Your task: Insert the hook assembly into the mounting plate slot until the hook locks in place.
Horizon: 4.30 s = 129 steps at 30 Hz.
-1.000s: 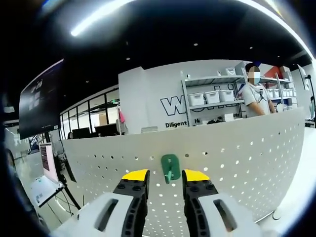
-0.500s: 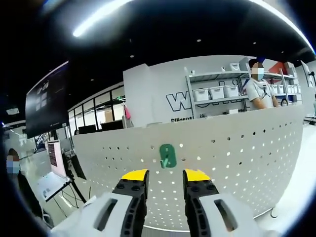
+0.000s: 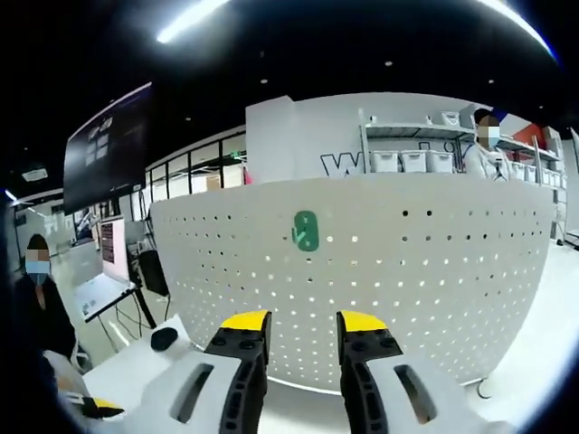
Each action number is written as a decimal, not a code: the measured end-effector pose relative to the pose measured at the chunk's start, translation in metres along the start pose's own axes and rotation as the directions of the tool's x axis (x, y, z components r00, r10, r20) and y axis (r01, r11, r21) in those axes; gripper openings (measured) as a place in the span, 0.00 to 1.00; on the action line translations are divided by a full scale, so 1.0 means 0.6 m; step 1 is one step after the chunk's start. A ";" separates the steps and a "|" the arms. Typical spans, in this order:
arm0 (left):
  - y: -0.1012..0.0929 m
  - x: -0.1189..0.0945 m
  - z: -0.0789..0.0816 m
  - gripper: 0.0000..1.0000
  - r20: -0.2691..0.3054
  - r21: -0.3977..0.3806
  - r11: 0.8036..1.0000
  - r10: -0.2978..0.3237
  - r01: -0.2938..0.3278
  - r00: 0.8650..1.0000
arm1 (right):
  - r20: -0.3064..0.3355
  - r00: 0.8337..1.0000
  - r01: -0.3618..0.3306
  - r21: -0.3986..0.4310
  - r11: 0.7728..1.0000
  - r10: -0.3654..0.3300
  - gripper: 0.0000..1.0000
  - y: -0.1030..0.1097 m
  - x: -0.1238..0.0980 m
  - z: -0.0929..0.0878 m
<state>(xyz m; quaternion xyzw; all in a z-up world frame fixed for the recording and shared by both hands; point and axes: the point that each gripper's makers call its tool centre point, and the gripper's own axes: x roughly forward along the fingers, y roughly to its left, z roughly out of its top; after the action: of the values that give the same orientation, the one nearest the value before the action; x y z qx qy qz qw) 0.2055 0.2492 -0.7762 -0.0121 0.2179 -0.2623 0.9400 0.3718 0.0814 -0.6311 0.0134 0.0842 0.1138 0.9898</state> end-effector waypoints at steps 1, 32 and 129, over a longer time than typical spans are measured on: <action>-0.001 0.000 0.000 0.91 -0.001 0.000 1.000 -0.001 0.001 1.000 | -0.006 1.000 -0.008 -0.010 1.000 0.008 0.27 0.000 -0.003 -0.005; 0.007 -0.002 -0.001 0.91 0.000 -0.037 0.999 0.015 -0.015 1.000 | -0.176 0.976 -0.161 -0.175 0.971 0.130 0.31 -0.007 -0.131 -0.158; 0.027 0.000 -0.019 0.89 -0.050 -0.064 0.996 0.053 -0.057 0.997 | -0.584 0.775 -0.365 -0.102 0.925 0.242 0.06 0.216 0.048 -0.467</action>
<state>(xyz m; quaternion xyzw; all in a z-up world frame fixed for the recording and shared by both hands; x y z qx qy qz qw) 0.2087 0.2639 -0.7887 -0.0305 0.2491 -0.2292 0.9405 0.3231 0.2164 -0.9060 -0.1116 0.3556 0.2798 0.8848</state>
